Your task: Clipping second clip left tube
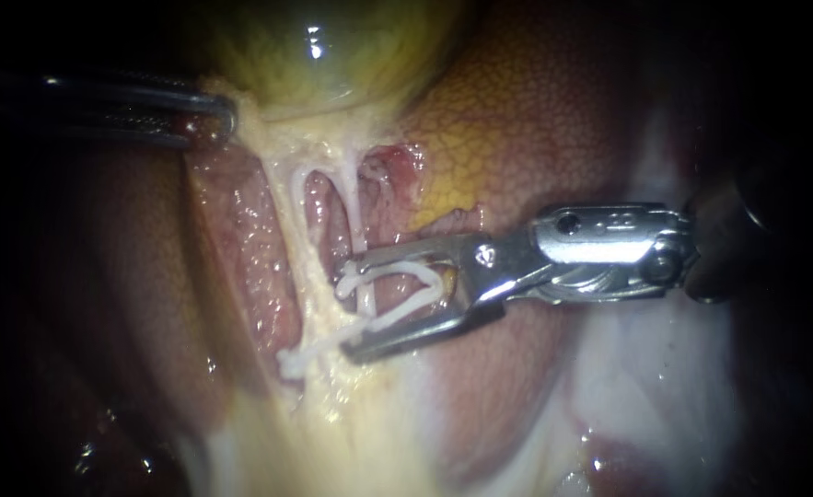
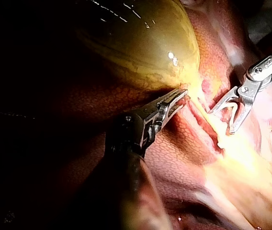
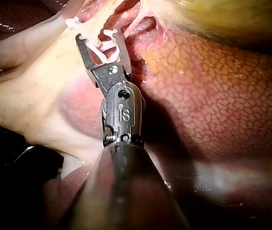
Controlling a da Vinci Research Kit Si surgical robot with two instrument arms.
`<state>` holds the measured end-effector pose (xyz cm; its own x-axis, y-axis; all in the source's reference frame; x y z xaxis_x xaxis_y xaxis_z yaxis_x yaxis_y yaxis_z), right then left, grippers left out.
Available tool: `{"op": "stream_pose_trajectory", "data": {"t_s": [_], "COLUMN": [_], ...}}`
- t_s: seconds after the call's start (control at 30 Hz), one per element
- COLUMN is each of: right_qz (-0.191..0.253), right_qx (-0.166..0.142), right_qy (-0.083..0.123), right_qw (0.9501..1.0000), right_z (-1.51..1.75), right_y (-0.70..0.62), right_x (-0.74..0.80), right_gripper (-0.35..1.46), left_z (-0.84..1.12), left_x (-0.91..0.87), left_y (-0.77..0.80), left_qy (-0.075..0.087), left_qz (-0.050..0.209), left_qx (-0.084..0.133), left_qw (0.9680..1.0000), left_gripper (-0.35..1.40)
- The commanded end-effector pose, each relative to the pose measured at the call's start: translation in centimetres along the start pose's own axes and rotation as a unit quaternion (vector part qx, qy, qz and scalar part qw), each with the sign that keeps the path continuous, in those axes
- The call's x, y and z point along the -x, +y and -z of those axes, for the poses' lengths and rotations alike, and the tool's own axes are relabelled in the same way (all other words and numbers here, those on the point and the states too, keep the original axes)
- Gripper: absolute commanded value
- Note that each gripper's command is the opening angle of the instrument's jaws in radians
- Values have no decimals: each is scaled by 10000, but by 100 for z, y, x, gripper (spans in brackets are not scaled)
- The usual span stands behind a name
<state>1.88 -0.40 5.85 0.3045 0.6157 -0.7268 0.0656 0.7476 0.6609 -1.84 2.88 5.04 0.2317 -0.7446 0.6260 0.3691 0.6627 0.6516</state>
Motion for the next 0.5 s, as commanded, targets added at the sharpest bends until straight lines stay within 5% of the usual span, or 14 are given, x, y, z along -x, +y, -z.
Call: {"op": "stream_pose_trajectory", "data": {"t_s": [0.03,0.4,0.5], "right_qz": [-2,-116,-201], "right_qx": [-9,-67,-221], "right_qy": [-4,69,241], "right_qw": [10000,9999,9993], "right_z": [0,-6,-7], "right_y": [1,17,19], "right_x": [1,12,12], "right_gripper": [43,44,45], "left_z": [0,0,-1], "left_x": [0,-1,-1], "left_y": [0,0,1], "left_qy": [-1,-1,-2], "left_qz": [0,-2,-4], "left_qx": [1,1,3], "left_qw": [10000,10000,10000], "left_gripper": [-35,-35,-35]}}
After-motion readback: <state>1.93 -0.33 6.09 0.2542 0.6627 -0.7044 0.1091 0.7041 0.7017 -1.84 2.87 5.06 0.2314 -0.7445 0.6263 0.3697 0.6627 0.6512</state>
